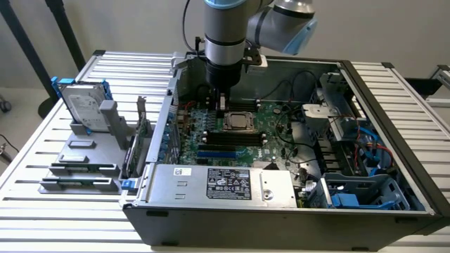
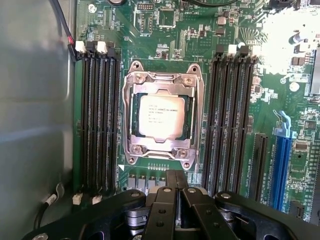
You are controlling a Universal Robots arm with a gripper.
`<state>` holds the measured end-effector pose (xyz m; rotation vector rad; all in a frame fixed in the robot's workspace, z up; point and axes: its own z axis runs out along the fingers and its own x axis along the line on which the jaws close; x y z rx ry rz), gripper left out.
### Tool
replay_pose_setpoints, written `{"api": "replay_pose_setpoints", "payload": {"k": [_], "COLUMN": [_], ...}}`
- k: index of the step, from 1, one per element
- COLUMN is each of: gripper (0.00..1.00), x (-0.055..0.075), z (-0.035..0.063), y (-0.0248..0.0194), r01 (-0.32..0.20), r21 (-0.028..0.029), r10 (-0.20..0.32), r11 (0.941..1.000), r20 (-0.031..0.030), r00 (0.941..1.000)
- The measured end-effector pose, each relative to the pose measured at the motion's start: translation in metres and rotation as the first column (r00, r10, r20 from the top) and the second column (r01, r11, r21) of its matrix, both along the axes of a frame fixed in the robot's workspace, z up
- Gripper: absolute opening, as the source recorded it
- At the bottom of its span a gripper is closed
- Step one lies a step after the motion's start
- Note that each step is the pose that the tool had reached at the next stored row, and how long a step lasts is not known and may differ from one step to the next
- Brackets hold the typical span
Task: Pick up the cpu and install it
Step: 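Install the first cpu locking lever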
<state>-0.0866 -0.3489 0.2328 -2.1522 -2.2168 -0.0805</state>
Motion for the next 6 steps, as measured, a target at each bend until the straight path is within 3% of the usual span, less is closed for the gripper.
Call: {"api": "replay_pose_setpoints", "payload": {"k": [6], "gripper": [0.11], "x": [0.0000], "z": [0.0000], "y": [0.0000], "r01": [0.000], "r21": [-0.0003], "r10": [0.000], "r11": [1.0000], "r20": [-0.0001], "r00": [1.0000]}}
